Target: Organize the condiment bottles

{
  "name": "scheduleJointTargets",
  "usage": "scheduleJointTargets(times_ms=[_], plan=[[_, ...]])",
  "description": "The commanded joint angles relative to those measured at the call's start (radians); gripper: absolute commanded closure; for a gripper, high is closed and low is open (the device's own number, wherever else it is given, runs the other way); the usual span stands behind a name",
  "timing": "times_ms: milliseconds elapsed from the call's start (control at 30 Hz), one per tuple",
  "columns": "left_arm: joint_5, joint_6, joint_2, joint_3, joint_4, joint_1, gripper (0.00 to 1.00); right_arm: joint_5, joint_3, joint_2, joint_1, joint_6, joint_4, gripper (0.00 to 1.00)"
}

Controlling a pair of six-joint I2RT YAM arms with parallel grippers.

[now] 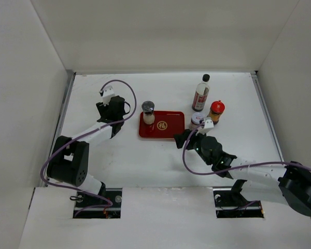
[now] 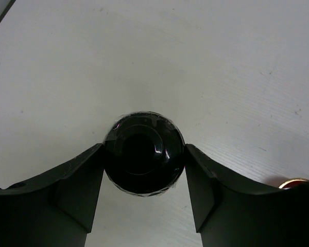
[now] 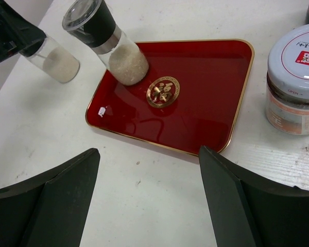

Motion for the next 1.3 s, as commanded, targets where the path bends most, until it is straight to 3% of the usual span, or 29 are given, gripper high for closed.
scheduleJointTargets(times_ms=[0,167,267,467,600,767,933,1267], plan=[[-0.033,0.012,-0.065,0.010,0.055,-0.009,0.62,-0.005,0.026,-0.025,0.004,0.003,0.051,0.16],[-0.045,0.035,-0.278,-0.022,-0.002,-0.089,0.67,0.001,0.012,-0.039,-0.005,0.014,0.056,0.16],[-0.036,0.035,-0.399,-0.010,-0.137,-0.186,0.67,0.002,0.011,-0.045,-0.007,0.014,0.062,0.16],[-0.010,-0.011,-0.456,0.035,-0.310,-0.411,0.67,0.039,-0.011,-0.102,-0.034,0.024,0.051,0.16],[0.005,-0.019,-0.394,0.098,-0.306,-0.537,0.68,0.084,-0.029,-0.148,-0.059,0.037,0.022,0.16],[0.048,-0.012,-0.249,0.177,-0.203,-0.606,0.68,0.100,-0.047,-0.186,-0.103,0.066,0.002,0.16],[0.061,0.031,-0.070,0.248,-0.013,-0.600,0.68,0.102,-0.066,-0.217,-0.137,0.087,-0.011,0.16],[0.064,0.099,0.182,0.386,0.098,-0.543,0.68,0.096,-0.074,-0.226,-0.146,0.097,-0.007,0.16]])
